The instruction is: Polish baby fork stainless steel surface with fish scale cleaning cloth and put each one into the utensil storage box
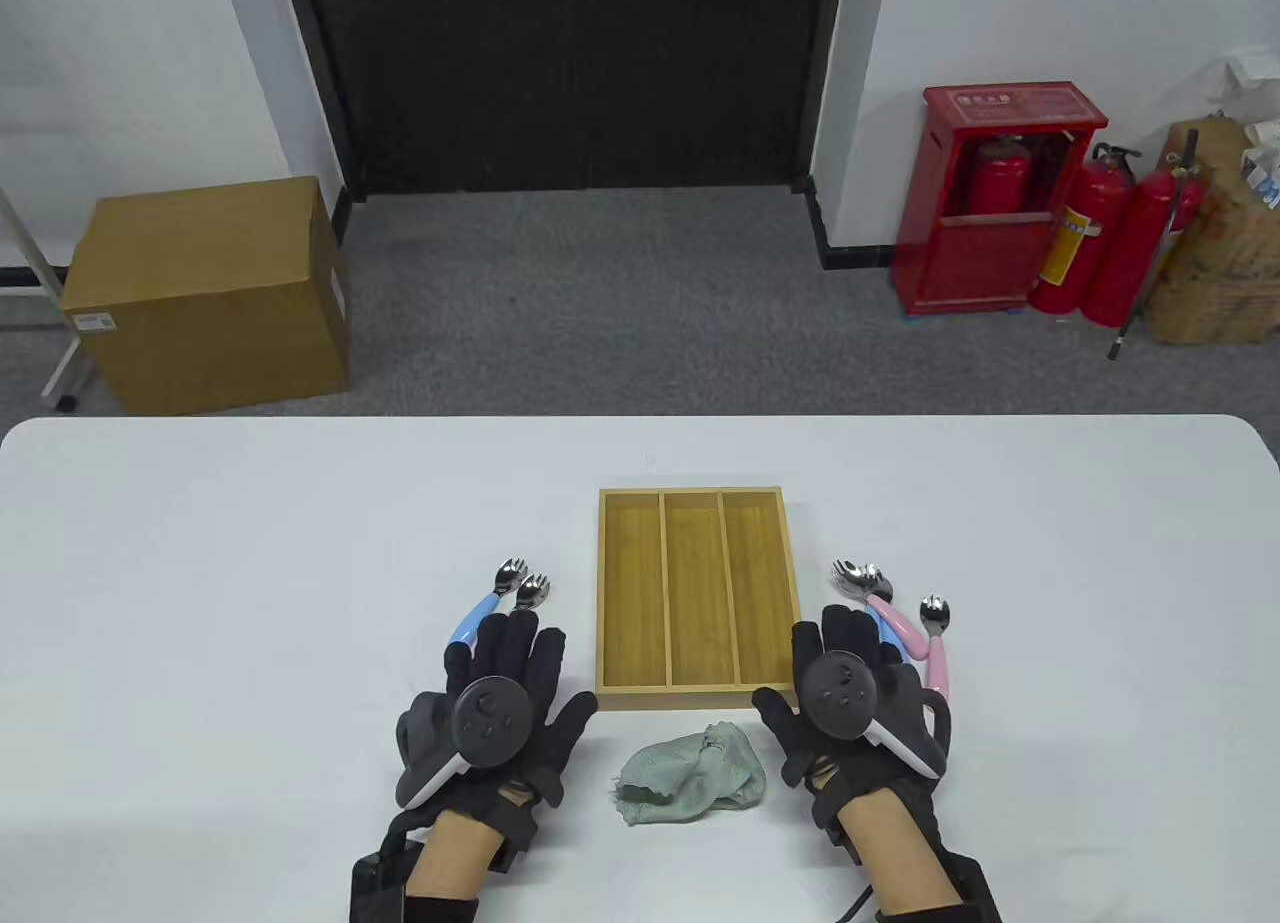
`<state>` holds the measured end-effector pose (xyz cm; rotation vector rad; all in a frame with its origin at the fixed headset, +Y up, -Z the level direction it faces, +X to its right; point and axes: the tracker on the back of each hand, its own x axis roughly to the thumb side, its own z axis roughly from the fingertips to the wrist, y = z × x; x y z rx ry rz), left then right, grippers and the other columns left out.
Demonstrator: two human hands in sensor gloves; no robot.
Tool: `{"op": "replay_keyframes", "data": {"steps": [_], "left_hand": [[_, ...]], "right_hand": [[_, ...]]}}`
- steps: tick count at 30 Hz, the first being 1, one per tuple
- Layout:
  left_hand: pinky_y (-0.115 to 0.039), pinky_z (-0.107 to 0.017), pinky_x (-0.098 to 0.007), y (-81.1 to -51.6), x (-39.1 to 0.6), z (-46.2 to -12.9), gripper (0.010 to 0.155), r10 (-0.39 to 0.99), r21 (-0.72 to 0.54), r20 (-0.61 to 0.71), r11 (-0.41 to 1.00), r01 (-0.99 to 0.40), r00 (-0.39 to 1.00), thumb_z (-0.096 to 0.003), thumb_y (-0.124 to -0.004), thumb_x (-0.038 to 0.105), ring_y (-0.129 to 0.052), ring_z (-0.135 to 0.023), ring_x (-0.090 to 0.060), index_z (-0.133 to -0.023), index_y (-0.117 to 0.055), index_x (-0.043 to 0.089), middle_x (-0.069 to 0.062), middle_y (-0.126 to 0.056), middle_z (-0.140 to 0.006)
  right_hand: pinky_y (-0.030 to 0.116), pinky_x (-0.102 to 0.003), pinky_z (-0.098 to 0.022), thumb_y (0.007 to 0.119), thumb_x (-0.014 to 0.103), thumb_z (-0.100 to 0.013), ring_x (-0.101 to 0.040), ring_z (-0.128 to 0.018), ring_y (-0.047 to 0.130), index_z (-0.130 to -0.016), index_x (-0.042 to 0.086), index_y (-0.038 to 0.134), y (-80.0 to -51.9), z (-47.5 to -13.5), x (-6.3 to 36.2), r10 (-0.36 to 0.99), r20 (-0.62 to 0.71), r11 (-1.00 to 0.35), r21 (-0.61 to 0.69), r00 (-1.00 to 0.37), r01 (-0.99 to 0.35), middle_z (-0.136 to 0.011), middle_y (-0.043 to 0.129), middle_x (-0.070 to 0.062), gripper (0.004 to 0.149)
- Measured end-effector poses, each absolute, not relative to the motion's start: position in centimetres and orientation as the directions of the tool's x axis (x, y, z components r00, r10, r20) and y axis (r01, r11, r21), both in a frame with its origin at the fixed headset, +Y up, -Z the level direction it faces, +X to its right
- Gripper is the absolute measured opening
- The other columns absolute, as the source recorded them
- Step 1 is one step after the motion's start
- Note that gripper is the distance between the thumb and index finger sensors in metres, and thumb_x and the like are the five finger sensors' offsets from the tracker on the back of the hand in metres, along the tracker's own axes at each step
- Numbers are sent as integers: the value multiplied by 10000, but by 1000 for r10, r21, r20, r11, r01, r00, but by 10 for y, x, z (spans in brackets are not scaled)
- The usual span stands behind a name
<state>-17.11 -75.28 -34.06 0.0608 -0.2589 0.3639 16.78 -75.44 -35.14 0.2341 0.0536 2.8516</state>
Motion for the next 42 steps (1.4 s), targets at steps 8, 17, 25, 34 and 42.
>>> {"op": "replay_keyframes", "data": {"steps": [8, 17, 25, 34, 42], "left_hand": [[-157, -710, -643, -753, -172, -341, 783, 346, 9, 254, 933, -359, 903, -533, -609, 696, -233, -1153, -361, -1144, -412, 248, -52, -251, -1222], [-162, -709, -644, -751, -174, -341, 787, 352, 17, 247, 930, -367, 903, -531, -612, 695, -245, -1148, -377, -1140, -430, 232, -66, -271, -1219], [-171, -613, -787, -748, -176, -338, 758, 406, -15, 236, 910, -414, 883, -527, -745, 612, -302, -1128, -464, -1118, -505, 203, -99, -359, -1209], [-286, -674, -765, -748, -163, -334, 693, 355, -77, 299, 934, -348, 886, -497, -815, 587, -451, -1122, -420, -1046, -662, 193, -91, -480, -1188], [-314, -624, -829, -749, -139, -327, 797, 395, -193, 352, 918, -347, 849, -473, -817, 715, -576, -1074, -453, -1039, -684, 170, -114, -582, -1155]], "right_hand": [[248, -703, -666, 674, 592, -457, -502, -984, 200, -1047, 113, 379, -751, -351, 170, 324, 157, -946, 42, -933, -322, -1097, 218, -223, 816], [239, -705, -663, 681, 577, -458, -504, -982, 203, -1044, 104, 394, -755, -353, 175, 352, 135, -936, 57, -926, -348, -1096, 226, -224, 806], [238, -705, -659, 684, 559, -463, -508, -979, 217, -1040, 98, 411, -755, -352, 175, 365, 135, -931, 60, -921, -361, -1096, 243, -224, 787], [235, -705, -657, 688, 541, -465, -513, -976, 227, -1034, 87, 436, -754, -352, 178, 394, 127, -919, 60, -910, -389, -1095, 257, -229, 769], [229, -705, -654, 688, 533, -467, -517, -973, 233, -1031, 81, 447, -754, -351, 180, 406, 116, -914, 66, -907, -401, -1093, 265, -232, 761]]}}
